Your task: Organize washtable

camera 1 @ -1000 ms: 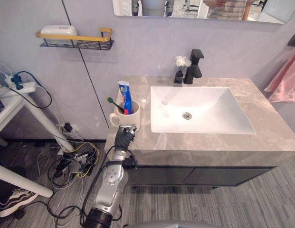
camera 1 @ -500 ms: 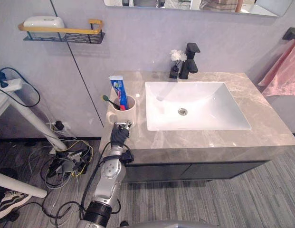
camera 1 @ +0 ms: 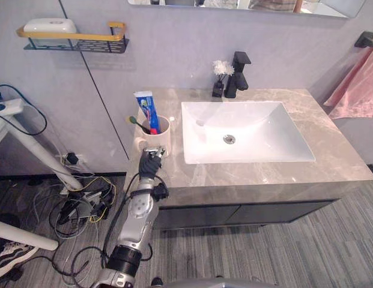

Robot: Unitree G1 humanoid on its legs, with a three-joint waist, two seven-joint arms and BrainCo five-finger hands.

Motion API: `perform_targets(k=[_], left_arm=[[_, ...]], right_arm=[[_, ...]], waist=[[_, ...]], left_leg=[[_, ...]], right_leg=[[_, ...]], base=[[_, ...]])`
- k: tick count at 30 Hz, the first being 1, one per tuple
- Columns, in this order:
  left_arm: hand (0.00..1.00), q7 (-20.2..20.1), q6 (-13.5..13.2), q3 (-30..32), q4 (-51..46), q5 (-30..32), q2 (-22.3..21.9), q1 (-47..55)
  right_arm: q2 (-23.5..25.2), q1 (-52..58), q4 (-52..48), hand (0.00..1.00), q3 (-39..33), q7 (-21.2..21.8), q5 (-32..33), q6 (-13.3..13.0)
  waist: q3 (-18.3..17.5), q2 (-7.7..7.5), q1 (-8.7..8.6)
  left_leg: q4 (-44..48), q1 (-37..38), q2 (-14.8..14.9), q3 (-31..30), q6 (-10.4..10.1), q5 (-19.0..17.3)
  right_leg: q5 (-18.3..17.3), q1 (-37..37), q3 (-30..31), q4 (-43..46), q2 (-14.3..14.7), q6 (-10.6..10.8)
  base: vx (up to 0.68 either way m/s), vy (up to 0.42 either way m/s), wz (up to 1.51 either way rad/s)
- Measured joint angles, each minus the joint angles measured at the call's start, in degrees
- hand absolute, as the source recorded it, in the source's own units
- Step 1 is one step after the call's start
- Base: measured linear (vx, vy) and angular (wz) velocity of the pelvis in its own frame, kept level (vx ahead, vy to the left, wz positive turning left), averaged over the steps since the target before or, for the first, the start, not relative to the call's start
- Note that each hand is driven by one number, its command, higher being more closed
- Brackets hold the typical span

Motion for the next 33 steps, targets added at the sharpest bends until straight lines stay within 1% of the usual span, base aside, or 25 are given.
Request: perform_targets(k=[5, 8, 9, 11, 14, 17, 21, 24, 26, 30, 33], left_arm=[[1.00, 1.2, 0.1, 1.8, 0.2, 2.0, 0.2, -1.6], [1.00, 1.7, 0.1, 3.3, 0.2, 2.1, 0.3, -1.7], [1.00, 2.1, 0.1, 3.5, 0.7, 2.1, 0.6, -2.1], [1.00, 2.5, 0.1, 3.7, 2.5, 2.1, 0.7, -4.0], [1.00, 3.0, 0.2, 5.8, 2.8, 2.2, 0.8, -5.3], [1.00, 4.0, 0.5, 7.3, 3.4, 2.2, 1.8, -7.2], [1.00, 4.8, 0.7, 9.2, 4.8, 2.2, 2.4, -8.9], [1.00, 5.5, 1.5, 10.3, 7.6, 2.3, 3.1, -11.9], [1.00, 6.0, 2.1, 11.0, 8.3, 4.2, 4.4, -13.3], [1.00, 6.5, 2.3, 12.7, 9.3, 4.4, 5.4, -16.2], [1.00, 6.7, 2.4, 13.2, 9.9, 4.4, 5.5, -17.4]], right_arm=[[0.0, 0.0, -0.1, 0.00, 0.0, 0.0, 0.0, 0.0], [0.3, 0.0, -1.5, 0.00, 0.0, 0.0, 0.0, 0.1], [0.5, 0.0, -1.9, 0.00, 0.0, 0.1, 0.0, 0.0], [0.5, 0.1, -1.9, 0.00, 0.1, 0.1, 0.0, 0.0], [0.5, 0.1, -2.2, 0.00, 0.7, 0.2, 0.0, 0.0], [0.5, 0.1, -2.3, 0.00, 1.2, 0.6, 0.0, 0.0], [0.7, 0.5, -3.8, 0.00, 1.3, 1.2, 0.0, 0.0], [0.7, 0.6, -4.1, 0.00, 1.3, 1.5, 0.0, 0.0], [0.7, 0.6, -4.2, 0.00, 1.2, 1.8, 0.0, -0.1], [0.7, 0.7, -4.8, 0.00, 1.2, 1.8, 0.1, -0.1], [0.7, 1.2, -5.1, 0.00, 1.1, 1.8, 0.1, -0.1]], waist=[[0.0, -0.04, -0.14], [0.1, -0.16, -1.13], [0.2, -0.25, -1.21], [0.5, -0.45, -1.16], [0.9, -0.66, -1.21], [1.2, -0.94, -1.30], [1.2, -0.89, -1.44], [1.3, -0.86, -1.48], [1.4, -0.81, -1.49], [3.1, -0.83, -1.38], [3.2, -0.78, -1.44]], left_leg=[[0.1, -0.2, 0.0, 1.2, 0.2, -0.1], [0.1, -0.2, -0.1, 1.6, 0.3, -0.2], [0.1, -0.2, 0.0, 1.8, 0.3, -0.2], [0.2, -0.3, 0.0, 2.0, 0.3, -0.2], [0.2, -0.3, 0.0, 3.0, 0.3, -0.2], [0.3, -0.7, 0.0, 3.7, 0.3, -0.2], [0.4, -1.2, -0.1, 4.6, 0.3, -0.2], [0.4, -1.2, -0.1, 4.7, 0.3, -0.2], [0.4, -1.2, -0.1, 5.3, 0.3, -0.2], [0.4, -1.5, -0.1, 6.0, 0.4, -0.2], [0.4, -2.1, -0.1, 6.3, 0.4, -0.2]], right_leg=[[0.4, -0.9, 1.2, 0.0, 0.0, 0.0], [0.5, -1.2, 1.6, -0.1, 0.0, 0.0], [0.6, -1.3, 1.9, -0.1, 0.0, 0.0], [0.7, -1.5, 2.1, -0.1, 0.0, 0.0], [1.0, -2.0, 3.0, -0.1, 0.0, 0.0], [1.3, -2.8, 3.8, -0.1, 0.1, 0.0], [1.6, -3.8, 4.6, 0.1, 0.1, 0.0], [1.7, -3.9, 4.8, 0.1, 0.1, 0.0], [1.9, -4.2, 5.4, 0.1, 0.1, 0.0], [2.4, -4.9, 6.1, 0.1, 0.1, -0.1], [2.5, -5.7, 6.4, 0.1, 0.1, -0.1]], base=[[0.00, 0.007, -0.12], [-0.01, 0.010, -0.09], [-0.01, 0.007, -0.09], [-0.01, 0.008, -0.09], [-0.01, 0.010, -0.15], [0.00, 0.008, -0.12], [0.01, 0.004, -0.11], [0.00, 0.001, -0.01], [-0.01, 0.007, -0.12], [-0.03, 0.012, -0.11], [0.01, -0.001, -0.04]])
